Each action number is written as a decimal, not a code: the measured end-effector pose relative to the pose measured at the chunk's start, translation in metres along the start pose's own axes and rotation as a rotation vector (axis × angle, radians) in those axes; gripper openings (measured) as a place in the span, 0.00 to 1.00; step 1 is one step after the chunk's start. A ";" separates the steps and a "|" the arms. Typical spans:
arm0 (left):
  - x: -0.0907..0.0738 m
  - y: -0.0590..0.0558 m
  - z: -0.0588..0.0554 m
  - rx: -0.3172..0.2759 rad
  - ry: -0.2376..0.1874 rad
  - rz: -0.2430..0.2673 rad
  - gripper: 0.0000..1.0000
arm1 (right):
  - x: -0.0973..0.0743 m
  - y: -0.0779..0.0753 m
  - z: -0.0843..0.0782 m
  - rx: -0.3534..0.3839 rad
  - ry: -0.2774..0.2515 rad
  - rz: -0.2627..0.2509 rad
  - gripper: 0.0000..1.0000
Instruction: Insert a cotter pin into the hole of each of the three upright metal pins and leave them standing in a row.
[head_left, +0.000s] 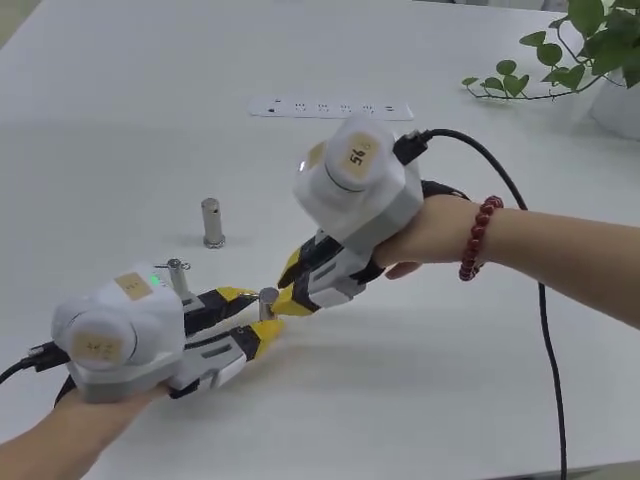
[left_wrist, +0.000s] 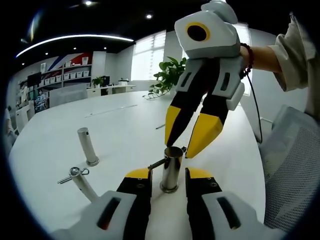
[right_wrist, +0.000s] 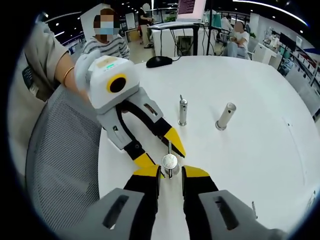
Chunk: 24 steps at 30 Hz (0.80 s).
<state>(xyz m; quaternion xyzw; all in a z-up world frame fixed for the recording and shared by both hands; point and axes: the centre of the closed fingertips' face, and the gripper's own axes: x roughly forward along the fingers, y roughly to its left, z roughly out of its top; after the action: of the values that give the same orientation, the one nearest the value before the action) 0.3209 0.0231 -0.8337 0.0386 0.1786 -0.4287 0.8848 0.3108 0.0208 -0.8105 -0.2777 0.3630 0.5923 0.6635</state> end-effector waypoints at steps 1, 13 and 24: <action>0.000 0.000 0.000 -0.003 0.000 -0.003 0.27 | 0.000 0.000 0.001 0.005 -0.006 0.000 0.19; -0.013 0.000 0.005 -0.009 -0.015 -0.017 0.36 | -0.005 0.002 0.004 0.059 -0.063 0.007 0.27; -0.034 -0.007 0.013 -0.029 -0.040 -0.039 0.45 | -0.004 0.003 0.008 0.068 -0.111 -0.002 0.32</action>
<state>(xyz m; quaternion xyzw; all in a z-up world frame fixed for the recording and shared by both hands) 0.2994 0.0410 -0.8093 0.0135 0.1680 -0.4437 0.8802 0.3091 0.0250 -0.8029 -0.2221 0.3452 0.5935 0.6923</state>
